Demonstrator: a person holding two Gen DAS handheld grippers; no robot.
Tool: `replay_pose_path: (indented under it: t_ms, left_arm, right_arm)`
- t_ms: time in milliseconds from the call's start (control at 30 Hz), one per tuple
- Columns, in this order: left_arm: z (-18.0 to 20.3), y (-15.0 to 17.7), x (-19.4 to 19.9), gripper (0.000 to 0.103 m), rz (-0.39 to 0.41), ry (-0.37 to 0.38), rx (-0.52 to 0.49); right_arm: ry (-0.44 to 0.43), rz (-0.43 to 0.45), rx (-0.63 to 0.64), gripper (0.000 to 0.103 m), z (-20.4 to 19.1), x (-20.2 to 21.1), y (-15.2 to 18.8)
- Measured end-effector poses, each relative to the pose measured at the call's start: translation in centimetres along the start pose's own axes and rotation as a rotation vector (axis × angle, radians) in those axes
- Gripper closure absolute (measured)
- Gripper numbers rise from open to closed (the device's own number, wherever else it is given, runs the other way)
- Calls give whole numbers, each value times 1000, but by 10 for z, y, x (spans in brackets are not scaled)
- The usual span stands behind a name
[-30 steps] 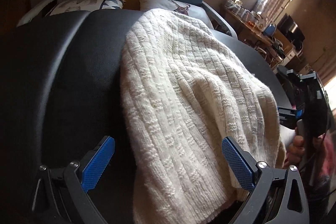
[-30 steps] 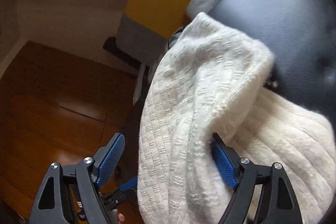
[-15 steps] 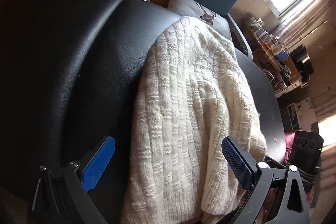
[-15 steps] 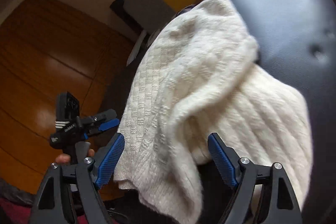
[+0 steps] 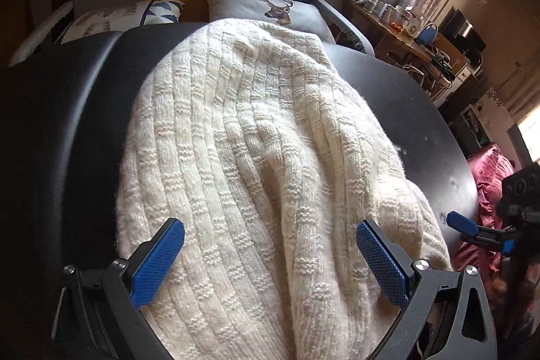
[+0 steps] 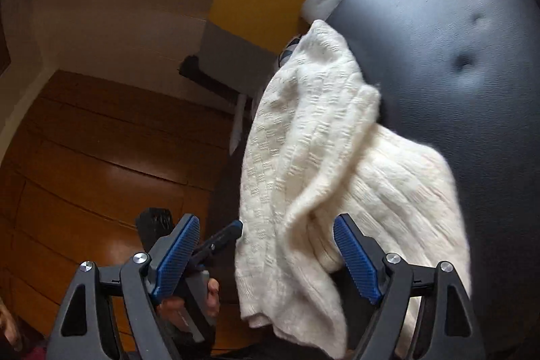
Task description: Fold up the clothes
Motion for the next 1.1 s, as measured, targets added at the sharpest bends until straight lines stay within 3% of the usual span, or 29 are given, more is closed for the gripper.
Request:
replay_pose_path:
  t_ms: [133,267,333,467,533,633,733,800,867,1000,1100]
  left_arm:
    - [-10,-4,10,0,2,58,67]
    - [-37,5,4,0,-33,45,140]
    - [-45,6,4,0,-28,32,150]
    - [-46,-1,14,0,46,-39,99]
    - [-47,-8,19,0,82,-83,71]
    - [-52,-20,29,0,114,-77,119]
    - [-62,-34,42,0,120,-11,230]
    - [-66,-43,52,0,139,-18,242]
    - [-61,-52,60,0,165,-47,189]
    - [-30,-56,55,0,145,-55,26]
    - [0,-46,33,0,104,-54,-77]
  right_arm:
    - [94,-91,-83,19,36,-46,12]
    - [49,-7,-24,20,37,-38,14]
    - [58,-6,-35,27,41,-33,15]
    - [54,100,19,28,25,-25,-21]
    - [72,122,141,27,-3,-36,-36]
    - [91,-7,334,27,-42,-86,-30]
    - [147,-146,435,27,-54,-126,8]
    - [188,-182,476,27,-50,-119,38]
    - [213,-170,463,28,-45,-101,55]
    - [389,-55,347,28,-7,-8,49]
    - [536,-60,303,27,23,36,55]
Point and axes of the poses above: each gripper's, at about its wrist camera, not at the fingertips, and x roughly against the way its jaws point, z to its right, y to its underside, the point moved 9 cm from there along -x, roughly the way its jaws point, and after that the axes turned 8 degrees about x, right-handed, at the moved point
